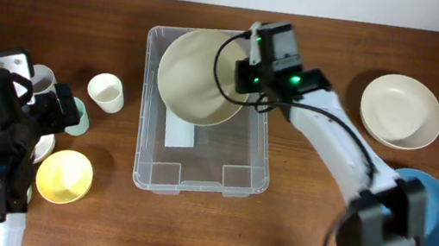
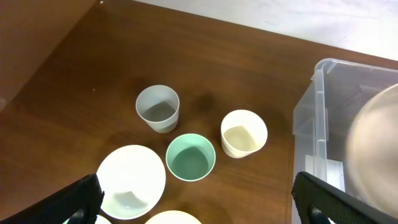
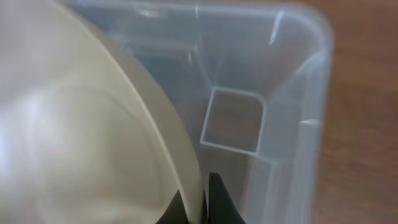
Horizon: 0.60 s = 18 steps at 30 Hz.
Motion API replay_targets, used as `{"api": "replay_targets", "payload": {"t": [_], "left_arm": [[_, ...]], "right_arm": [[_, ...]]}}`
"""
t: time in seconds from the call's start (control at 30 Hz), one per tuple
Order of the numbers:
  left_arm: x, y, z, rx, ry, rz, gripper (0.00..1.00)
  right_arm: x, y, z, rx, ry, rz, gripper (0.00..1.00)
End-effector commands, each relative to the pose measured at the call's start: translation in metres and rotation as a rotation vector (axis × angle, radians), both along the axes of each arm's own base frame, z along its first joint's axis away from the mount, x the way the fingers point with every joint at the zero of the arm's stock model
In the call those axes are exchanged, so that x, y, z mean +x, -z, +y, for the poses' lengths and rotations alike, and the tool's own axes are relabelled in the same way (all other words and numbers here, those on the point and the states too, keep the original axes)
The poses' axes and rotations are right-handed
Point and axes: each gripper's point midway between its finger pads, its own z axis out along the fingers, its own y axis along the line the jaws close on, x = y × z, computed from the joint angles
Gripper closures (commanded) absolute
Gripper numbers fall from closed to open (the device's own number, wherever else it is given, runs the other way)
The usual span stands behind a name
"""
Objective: Pack container
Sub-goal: 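Carry the cream plate into the container and release it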
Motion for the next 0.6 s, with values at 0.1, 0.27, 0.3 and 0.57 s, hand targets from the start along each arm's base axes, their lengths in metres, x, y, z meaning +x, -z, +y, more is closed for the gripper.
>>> {"api": "replay_targets", "payload": {"t": [0.1,0.27,0.3,0.57], "left_arm": [[0.004,-0.001,0.002,-0.013,-0.01,0.0,0.01],[0.007,0.003,0.003,-0.017,-0.011,0.015,0.01],[0.007,0.004,0.003,-0.017,-0.011,0.016,0.01],[0.007,0.003,0.003,-0.016,-0.011,0.016,0.01]], "right_arm": [[0.001,0.052,0.01,-0.068,-0.015,0.07,0.96],[0.0,0.062,0.012,-0.078,-0.022,0.085,0.89],[0.0,0.061,0.012,-0.077,-0.022,0.084,0.78],[-0.009,-0.018,0.013,-0.091,-0.077,0.025,0.61]]}}
